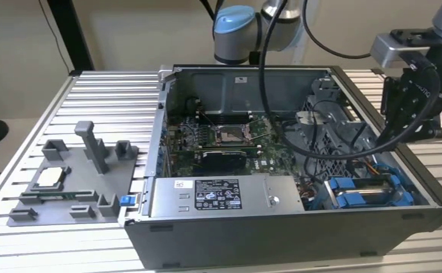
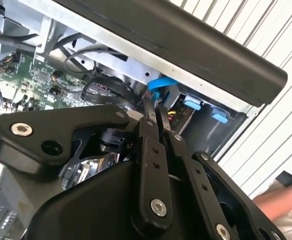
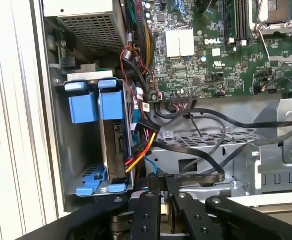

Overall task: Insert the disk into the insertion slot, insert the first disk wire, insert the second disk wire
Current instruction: 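Insert the second disk wire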

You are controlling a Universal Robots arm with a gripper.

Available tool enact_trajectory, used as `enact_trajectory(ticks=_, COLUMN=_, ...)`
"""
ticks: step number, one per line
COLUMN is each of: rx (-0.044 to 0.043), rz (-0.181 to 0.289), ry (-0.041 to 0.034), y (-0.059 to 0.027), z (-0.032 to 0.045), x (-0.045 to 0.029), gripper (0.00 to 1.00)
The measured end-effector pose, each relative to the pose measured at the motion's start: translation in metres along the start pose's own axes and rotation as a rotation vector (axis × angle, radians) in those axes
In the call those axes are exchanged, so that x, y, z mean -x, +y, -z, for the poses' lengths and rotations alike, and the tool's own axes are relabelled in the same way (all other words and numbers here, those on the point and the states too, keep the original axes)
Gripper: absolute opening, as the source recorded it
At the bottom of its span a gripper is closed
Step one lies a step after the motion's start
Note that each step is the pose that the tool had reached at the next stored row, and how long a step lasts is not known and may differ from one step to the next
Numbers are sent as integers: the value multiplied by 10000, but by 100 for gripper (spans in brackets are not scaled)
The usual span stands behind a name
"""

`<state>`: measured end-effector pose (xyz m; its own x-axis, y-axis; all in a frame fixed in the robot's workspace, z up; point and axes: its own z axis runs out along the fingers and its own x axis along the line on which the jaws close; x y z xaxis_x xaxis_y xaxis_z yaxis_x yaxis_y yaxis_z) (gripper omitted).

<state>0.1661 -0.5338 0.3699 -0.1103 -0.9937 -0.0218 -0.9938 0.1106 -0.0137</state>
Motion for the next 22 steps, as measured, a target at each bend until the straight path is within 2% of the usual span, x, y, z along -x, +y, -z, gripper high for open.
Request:
enact_trajectory(ticks=7, rx=-308, rz=6, ry=-35, y=190, z=5, x=-118, gripper=0)
enact_trajectory(ticks=11, rx=-513, rz=11, ry=-57, y=269, z=7, x=-193, gripper=0)
enact_trajectory(ticks=14, rx=-705, rz=13, ry=-80, y=323, z=5, x=-249, gripper=0)
enact_trajectory(ticks=16, rx=-862, rz=17, ry=-101, y=358, z=0, x=-278, gripper=0)
enact_trajectory(ticks=18, rx=-1007, rz=20, ry=-117, y=389, z=-2, x=-287, gripper=0)
enact_trajectory(ticks=19, rx=-1037, rz=20, ry=-121, y=396, z=-2, x=-289, gripper=0)
enact_trajectory(ticks=22, rx=-1048, rz=22, ry=-123, y=397, z=-3, x=-289, gripper=0)
